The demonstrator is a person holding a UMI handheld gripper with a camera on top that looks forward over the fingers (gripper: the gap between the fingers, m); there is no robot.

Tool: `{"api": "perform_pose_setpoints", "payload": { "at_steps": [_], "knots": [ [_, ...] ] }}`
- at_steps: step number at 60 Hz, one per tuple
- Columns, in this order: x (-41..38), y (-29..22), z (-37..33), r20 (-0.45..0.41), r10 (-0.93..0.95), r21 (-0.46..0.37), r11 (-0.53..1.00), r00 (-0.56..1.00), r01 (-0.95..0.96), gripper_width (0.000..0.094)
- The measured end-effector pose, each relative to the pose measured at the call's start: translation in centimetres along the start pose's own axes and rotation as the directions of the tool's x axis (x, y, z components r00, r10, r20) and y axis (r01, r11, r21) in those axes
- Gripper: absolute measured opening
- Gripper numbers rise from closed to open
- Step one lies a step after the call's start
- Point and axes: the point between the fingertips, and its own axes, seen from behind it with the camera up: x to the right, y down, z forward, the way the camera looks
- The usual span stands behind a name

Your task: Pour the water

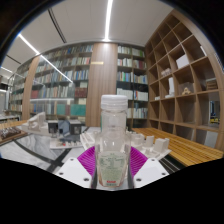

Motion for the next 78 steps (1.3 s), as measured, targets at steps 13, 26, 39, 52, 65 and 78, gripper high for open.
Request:
{"api": "perform_pose_setpoints", "payload": {
  "at_steps": [13, 26, 39, 52, 65, 78],
  "knots": [
    [1.5, 11.4, 0.7, 0.007, -0.026, -0.196, 0.98, 1.0, 0.027, 0.0411],
    [1.7, 13.4, 0.4, 0.016, 0.006, -0.208, 0.978, 1.0, -0.003, 0.0507],
    [2.0, 11.8, -3.2, -0.052, 0.033, -0.3, 0.953, 0.998, -0.047, 0.0852],
    [0.9, 6.1, -13.7, -0.112, 0.029, -0.3, 0.952, 0.993, -0.061, 0.0865],
    [-1.2, 3.3, -26.8, -0.136, 0.062, -0.337, 0.936, 0.989, -0.105, 0.0861],
    [-2.0, 1.6, -36.6, -0.16, 0.028, -0.357, 0.93, 0.987, -0.084, 0.0858]
  ]
}}
